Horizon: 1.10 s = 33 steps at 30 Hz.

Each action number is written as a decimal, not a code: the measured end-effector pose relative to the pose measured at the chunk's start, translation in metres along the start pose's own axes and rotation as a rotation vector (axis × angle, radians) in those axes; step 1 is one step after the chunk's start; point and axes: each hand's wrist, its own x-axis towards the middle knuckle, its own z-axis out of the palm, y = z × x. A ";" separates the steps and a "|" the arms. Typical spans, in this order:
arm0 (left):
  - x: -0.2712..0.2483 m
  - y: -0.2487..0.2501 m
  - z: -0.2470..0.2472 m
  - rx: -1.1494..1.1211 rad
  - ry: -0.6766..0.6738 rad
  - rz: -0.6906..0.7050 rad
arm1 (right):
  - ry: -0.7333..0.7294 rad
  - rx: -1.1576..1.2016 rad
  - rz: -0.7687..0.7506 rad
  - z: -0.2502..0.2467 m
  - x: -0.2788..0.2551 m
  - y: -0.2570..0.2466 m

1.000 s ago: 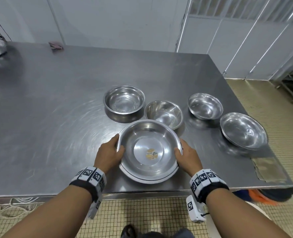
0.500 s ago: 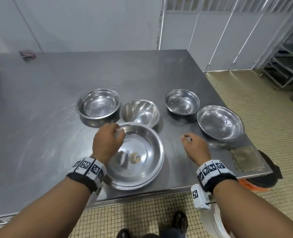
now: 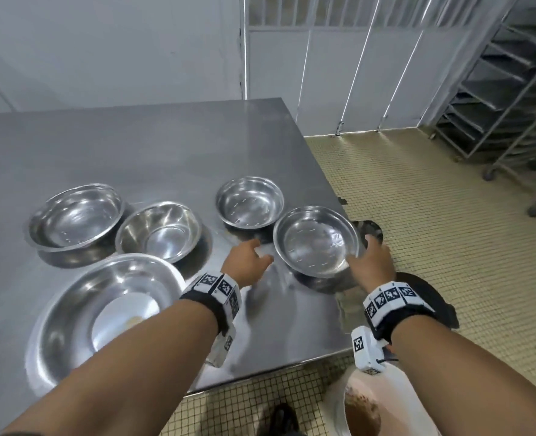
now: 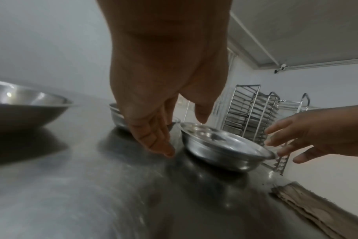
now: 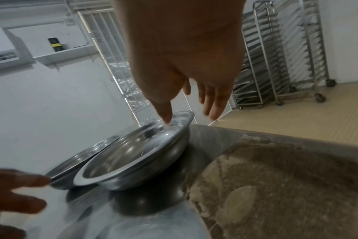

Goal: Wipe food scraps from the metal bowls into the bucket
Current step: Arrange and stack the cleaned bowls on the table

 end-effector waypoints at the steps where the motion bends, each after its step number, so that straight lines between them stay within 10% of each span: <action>1: 0.005 0.004 0.012 -0.034 -0.010 -0.041 | -0.057 0.026 0.028 -0.001 0.005 0.005; 12: 0.036 0.014 0.066 -0.439 -0.040 -0.172 | -0.293 0.300 0.110 -0.005 0.034 0.034; 19: 0.027 0.030 0.054 -0.465 0.011 -0.106 | -0.086 0.290 -0.004 -0.016 0.039 0.032; 33: -0.066 -0.084 -0.111 -0.248 0.738 -0.170 | -0.313 0.391 -0.527 0.087 -0.034 -0.171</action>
